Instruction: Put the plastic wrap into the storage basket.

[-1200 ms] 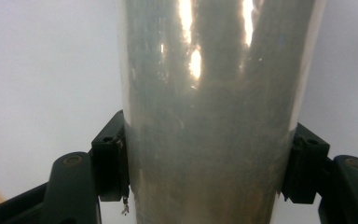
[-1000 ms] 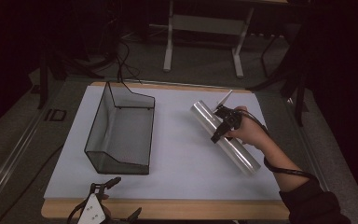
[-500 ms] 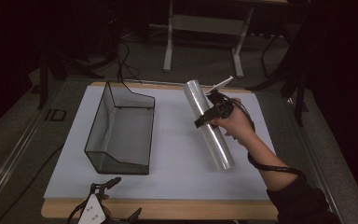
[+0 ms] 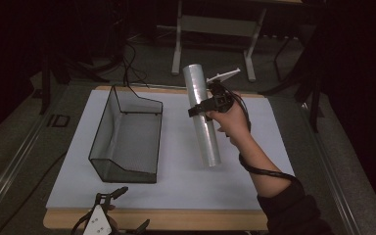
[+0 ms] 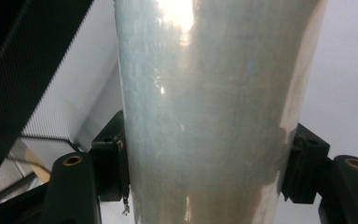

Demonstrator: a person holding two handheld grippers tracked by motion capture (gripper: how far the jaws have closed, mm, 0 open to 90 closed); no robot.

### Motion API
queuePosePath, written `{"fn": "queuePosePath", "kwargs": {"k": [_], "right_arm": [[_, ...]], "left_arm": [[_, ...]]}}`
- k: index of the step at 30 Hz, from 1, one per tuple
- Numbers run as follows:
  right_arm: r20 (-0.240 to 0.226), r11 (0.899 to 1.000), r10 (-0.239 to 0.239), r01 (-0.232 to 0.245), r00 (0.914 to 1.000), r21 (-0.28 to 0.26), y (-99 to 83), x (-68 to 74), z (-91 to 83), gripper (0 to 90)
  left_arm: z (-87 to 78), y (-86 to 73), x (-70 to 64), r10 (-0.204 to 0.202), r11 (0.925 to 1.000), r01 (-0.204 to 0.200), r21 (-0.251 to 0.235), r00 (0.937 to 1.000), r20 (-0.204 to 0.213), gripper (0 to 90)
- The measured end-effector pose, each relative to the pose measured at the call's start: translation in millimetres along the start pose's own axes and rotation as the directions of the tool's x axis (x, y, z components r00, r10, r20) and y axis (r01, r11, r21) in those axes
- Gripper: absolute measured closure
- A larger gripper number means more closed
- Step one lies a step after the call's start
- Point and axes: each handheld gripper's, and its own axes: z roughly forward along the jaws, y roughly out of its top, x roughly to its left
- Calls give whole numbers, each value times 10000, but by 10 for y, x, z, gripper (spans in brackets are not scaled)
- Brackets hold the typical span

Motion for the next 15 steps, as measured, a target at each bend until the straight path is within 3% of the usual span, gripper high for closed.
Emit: {"fn": "queuePosePath", "kwargs": {"k": [10, 13, 15], "right_arm": [[-323, 9887, 418, -460, 9986, -1424, 157, 317, 82, 324], [-175, 9808, 424, -450, 9989, -1899, 197, 398, 96, 324], [-428, 9725, 643, -722, 9970, -2216, 218, 422, 109, 324]], "left_arm": [[-4, 7, -17, 59, 10000, -59, 11, 9999, 125, 3], [-11, 9, -20, 50, 10000, -50, -9, 9999, 137, 3], [-13, 8, -24, 79, 10000, -79, -6, 9999, 148, 3]]}}
